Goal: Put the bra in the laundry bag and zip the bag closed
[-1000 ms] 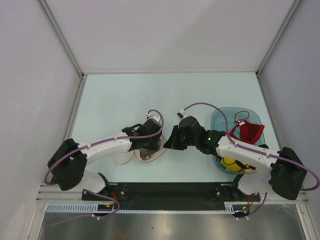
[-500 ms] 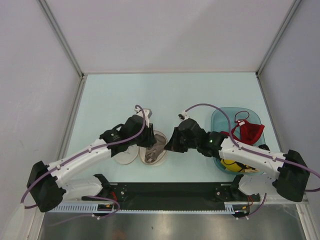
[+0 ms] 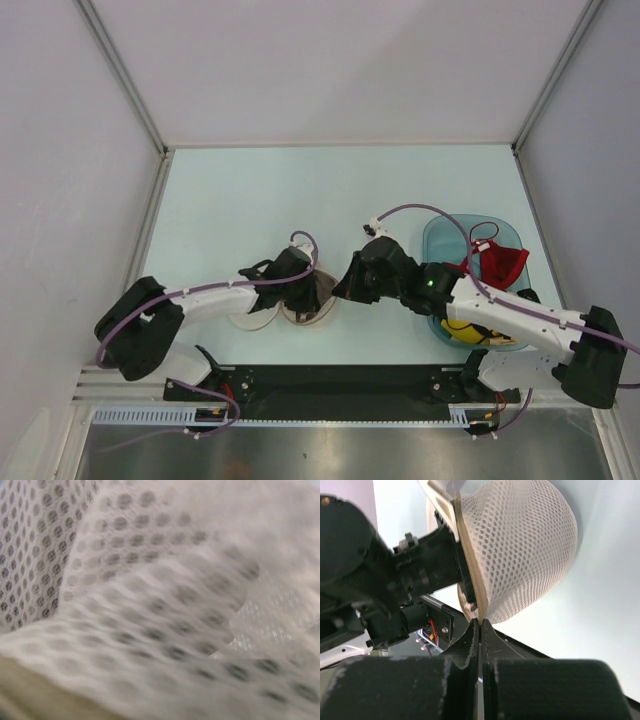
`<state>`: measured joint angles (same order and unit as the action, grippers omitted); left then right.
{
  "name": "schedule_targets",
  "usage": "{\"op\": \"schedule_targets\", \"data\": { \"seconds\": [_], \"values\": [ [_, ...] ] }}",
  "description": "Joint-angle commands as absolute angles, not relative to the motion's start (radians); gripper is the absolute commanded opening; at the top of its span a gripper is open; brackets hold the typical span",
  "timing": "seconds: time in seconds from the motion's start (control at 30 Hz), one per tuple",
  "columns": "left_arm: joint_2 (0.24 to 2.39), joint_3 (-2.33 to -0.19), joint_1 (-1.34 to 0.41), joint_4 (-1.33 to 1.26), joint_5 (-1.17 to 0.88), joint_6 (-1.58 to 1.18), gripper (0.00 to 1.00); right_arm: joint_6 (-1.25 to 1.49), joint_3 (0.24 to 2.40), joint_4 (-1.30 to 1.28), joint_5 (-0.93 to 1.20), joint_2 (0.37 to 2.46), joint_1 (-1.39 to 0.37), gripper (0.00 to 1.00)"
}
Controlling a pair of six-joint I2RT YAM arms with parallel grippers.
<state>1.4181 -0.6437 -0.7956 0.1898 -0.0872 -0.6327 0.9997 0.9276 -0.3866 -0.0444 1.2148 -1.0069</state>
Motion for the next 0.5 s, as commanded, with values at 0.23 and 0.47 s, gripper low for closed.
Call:
{"op": "schedule_targets", "data": {
  "seconds": [0.23,0.47],
  "values": [
    [1.272,-0.719,-0.775,0.281,-0.032,-0.62,0.4,0.956,0.96,-0.5,-0.104,1.016,-0.97,0.0],
    [0.984,-0.772,-0.773,0.447,-0.092,-0.545,0.91,0.901,0.951,-0.514,-0.058,1.006,-0.913,0.0]
  ]
}}
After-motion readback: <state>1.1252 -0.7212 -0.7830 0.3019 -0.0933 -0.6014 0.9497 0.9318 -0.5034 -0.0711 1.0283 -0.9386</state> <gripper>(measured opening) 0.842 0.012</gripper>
